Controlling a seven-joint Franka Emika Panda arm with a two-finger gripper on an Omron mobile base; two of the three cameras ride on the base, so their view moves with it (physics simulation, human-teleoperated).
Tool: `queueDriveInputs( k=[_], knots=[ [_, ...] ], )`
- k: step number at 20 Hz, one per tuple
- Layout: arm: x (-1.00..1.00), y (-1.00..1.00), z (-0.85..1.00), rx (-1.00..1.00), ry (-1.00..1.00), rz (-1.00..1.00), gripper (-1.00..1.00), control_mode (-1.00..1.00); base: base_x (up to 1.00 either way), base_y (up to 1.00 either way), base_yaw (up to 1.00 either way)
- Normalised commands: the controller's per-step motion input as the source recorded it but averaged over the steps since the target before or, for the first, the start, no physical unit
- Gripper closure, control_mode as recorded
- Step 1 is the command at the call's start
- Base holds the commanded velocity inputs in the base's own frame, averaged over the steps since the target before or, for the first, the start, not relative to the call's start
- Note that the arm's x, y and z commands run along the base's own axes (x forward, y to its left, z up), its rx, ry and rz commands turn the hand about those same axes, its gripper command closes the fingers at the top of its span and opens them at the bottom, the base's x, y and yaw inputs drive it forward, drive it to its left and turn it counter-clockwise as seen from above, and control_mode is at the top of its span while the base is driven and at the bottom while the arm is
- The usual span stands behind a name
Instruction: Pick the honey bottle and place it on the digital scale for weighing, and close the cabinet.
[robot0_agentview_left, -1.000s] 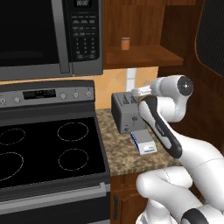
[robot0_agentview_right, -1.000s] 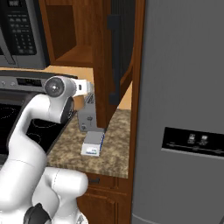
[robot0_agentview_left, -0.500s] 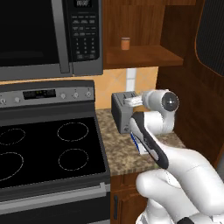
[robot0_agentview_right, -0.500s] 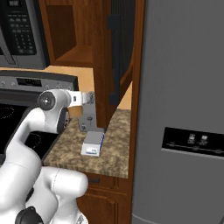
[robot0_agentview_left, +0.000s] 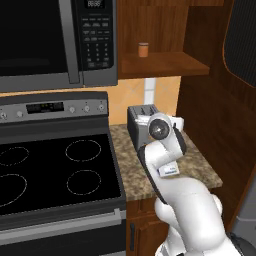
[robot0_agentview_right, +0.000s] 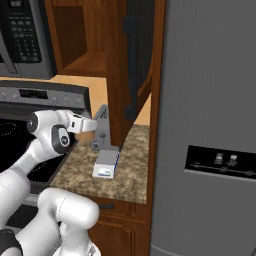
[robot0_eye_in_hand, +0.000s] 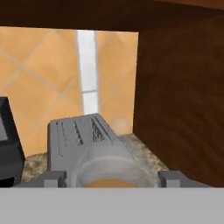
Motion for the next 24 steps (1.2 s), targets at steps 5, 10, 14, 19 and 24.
queueDriveInputs(
  k=[5,10,14,19,24],
  knots=[
    [0.0,-0.15,-0.01,0.01,0.03,-0.18,1.0,-1.0,0.0,0.0,0.0],
    [-0.02,-0.44,-0.19,0.02,0.02,-0.06,1.0,-1.0,0.0,0.0,0.0],
    [-0.09,-0.16,-0.39,0.0,0.0,-0.01,1.0,-1.0,0.0,0.0,0.0],
    [0.0,-0.01,-0.47,0.0,0.02,0.0,1.0,-1.0,0.0,0.0,0.0],
    [0.0,-0.14,-0.25,0.0,0.14,-0.02,1.0,-1.0,0.0,0.0,0.0]
  ],
)
